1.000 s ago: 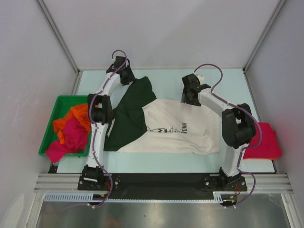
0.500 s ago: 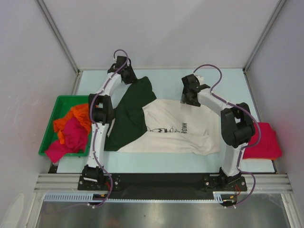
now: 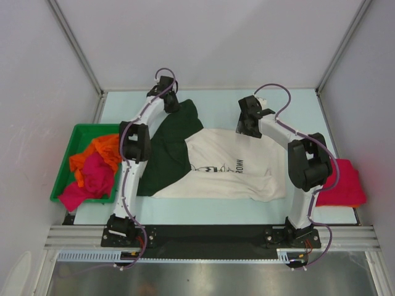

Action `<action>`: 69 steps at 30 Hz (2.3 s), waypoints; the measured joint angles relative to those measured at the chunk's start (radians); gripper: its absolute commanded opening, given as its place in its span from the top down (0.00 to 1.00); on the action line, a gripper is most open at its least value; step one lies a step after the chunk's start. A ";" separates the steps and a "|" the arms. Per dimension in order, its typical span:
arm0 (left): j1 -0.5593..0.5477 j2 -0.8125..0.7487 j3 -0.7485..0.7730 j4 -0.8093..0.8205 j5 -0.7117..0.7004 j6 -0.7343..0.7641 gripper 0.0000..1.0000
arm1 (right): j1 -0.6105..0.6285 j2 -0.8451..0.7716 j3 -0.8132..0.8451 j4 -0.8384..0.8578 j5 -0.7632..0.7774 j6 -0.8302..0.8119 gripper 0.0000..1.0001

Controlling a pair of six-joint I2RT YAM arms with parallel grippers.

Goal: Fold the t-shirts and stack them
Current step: Grap the side of the flattened tshirt furthest away from the robot with both arms

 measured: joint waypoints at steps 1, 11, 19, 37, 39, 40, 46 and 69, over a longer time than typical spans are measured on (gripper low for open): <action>0.000 -0.008 -0.026 0.022 -0.003 0.001 1.00 | 0.000 0.000 0.000 0.000 -0.002 0.000 0.38; -0.002 -0.150 -0.123 0.089 -0.020 0.011 1.00 | 0.014 0.000 0.000 0.002 -0.002 0.000 0.39; -0.026 -0.317 -0.177 0.122 -0.022 0.040 1.00 | 0.031 0.000 0.000 0.002 0.003 0.005 0.39; -0.033 -0.370 -0.307 0.151 -0.048 0.050 1.00 | -0.254 0.007 -0.014 -0.013 0.077 0.067 0.44; -0.033 -0.369 -0.308 0.152 -0.052 0.050 1.00 | -0.253 0.019 -0.014 -0.016 0.082 0.068 0.45; -0.033 -0.369 -0.309 0.152 -0.054 0.050 1.00 | -0.253 0.028 -0.013 -0.016 0.084 0.068 0.45; -0.028 -0.369 -0.331 0.156 -0.065 0.050 1.00 | -0.281 0.106 0.006 -0.039 0.098 0.069 0.46; -0.011 -0.367 -0.349 0.156 -0.068 0.048 1.00 | -0.314 0.169 0.060 -0.061 0.110 0.076 0.99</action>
